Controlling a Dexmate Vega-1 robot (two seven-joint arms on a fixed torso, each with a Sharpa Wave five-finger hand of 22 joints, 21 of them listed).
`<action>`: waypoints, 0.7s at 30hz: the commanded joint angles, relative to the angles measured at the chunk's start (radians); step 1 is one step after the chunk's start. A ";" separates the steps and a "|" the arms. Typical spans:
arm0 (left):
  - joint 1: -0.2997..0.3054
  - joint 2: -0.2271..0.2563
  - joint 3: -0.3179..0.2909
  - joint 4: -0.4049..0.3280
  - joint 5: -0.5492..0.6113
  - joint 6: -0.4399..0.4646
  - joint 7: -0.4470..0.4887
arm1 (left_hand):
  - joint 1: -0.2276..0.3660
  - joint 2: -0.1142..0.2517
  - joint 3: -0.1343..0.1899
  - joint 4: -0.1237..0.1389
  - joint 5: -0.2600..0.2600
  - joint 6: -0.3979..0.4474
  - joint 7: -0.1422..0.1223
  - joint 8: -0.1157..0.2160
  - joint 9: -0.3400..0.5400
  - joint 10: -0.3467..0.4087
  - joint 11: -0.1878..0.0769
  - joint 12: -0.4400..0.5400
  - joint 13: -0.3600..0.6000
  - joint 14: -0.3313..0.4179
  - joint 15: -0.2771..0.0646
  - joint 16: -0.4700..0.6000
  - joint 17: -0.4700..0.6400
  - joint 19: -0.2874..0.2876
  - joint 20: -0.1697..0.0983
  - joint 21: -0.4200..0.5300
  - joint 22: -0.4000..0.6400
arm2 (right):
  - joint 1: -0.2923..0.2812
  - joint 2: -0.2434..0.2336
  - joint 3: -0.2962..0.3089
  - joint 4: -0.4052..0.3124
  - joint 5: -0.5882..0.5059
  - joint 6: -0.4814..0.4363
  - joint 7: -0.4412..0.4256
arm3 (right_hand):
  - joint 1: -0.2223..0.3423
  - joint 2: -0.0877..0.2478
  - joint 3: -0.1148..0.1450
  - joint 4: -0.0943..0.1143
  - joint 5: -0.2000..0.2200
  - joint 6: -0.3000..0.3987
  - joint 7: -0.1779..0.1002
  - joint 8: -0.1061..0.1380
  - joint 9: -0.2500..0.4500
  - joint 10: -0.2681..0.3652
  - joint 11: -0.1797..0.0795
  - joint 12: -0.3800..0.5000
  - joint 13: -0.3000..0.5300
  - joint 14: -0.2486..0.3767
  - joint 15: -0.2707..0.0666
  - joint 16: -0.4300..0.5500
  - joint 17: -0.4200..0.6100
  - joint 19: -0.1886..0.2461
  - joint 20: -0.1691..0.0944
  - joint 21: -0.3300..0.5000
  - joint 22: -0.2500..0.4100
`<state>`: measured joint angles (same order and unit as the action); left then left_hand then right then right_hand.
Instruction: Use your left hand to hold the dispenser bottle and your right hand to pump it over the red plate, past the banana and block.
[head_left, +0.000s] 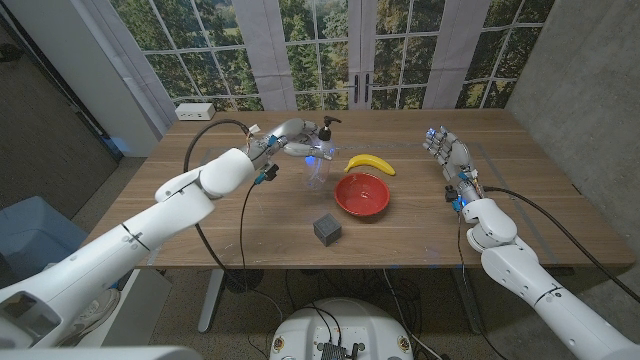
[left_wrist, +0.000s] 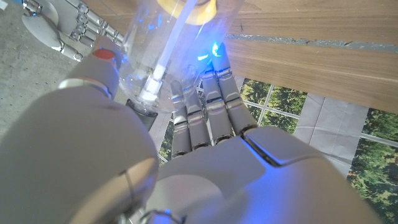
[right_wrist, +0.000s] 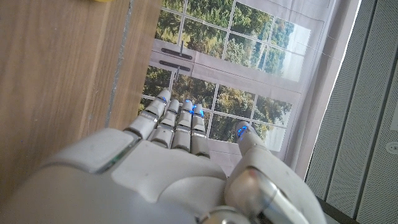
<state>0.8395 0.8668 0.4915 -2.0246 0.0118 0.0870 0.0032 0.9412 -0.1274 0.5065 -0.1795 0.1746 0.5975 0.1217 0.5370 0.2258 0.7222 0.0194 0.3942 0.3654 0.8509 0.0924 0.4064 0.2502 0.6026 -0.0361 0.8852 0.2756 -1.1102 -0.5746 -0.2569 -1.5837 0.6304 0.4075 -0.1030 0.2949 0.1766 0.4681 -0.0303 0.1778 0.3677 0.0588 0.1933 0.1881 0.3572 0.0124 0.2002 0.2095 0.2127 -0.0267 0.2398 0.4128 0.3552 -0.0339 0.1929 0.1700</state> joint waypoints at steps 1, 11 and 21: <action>-0.062 0.027 0.052 -0.052 0.124 0.109 -0.089 | 0.276 0.278 0.009 0.003 0.004 0.166 -0.157 0.002 0.006 0.217 -0.212 -0.001 0.004 0.213 -0.333 0.003 0.001 0.011 -0.134 0.012 -0.001 | -0.012 0.005 0.008 0.000 0.000 0.015 -0.005 | -0.002 0.002 0.000 -0.005 0.003 0.004 0.000 0.006 0.003 0.005 0.002 0.005 0.003 0.003 0.004 0.003 -0.001 0.000 0.003 0.004 0.003; -0.124 0.029 0.107 -0.081 0.206 0.175 -0.187 | 0.276 0.277 0.008 0.003 0.004 0.165 -0.158 0.000 0.006 0.216 -0.214 -0.006 0.006 0.213 -0.333 0.001 0.002 0.007 -0.134 0.022 -0.007 | -0.030 0.000 0.017 -0.016 0.004 0.020 -0.007 | -0.003 0.002 0.001 -0.006 0.003 0.004 -0.001 0.006 0.003 0.006 0.002 0.005 0.003 0.003 0.004 0.004 -0.002 0.000 0.004 0.004 0.003; -0.154 0.017 0.142 -0.094 0.281 0.196 -0.222 | 0.277 0.278 0.007 0.003 0.004 0.165 -0.156 -0.002 0.007 0.217 -0.212 -0.011 0.007 0.213 -0.333 -0.003 0.002 0.002 -0.135 0.033 -0.013 | -0.045 -0.004 0.024 -0.023 0.004 0.029 -0.006 | -0.003 0.002 0.002 -0.007 0.003 0.005 -0.001 0.006 0.003 0.006 0.003 0.005 0.003 0.004 0.003 0.004 -0.002 0.000 0.004 0.004 0.003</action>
<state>0.7283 0.8912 0.5848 -2.0951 0.2122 0.2431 -0.1613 0.9413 -0.1275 0.5032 -0.1762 0.1738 0.6025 0.1194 0.5328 0.2304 0.7273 0.0179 0.3861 0.3707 0.8543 0.0890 0.4016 0.2490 0.5971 -0.0415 0.9105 0.2608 -1.1389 -0.5743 -0.2407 -1.5973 0.6332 0.4275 -0.1072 0.2949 0.1766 0.4680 -0.0303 0.1778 0.3677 0.0588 0.1933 0.1881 0.3572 0.0125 0.2002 0.2095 0.2126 -0.0267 0.2398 0.4079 0.3552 -0.0339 0.1929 0.1700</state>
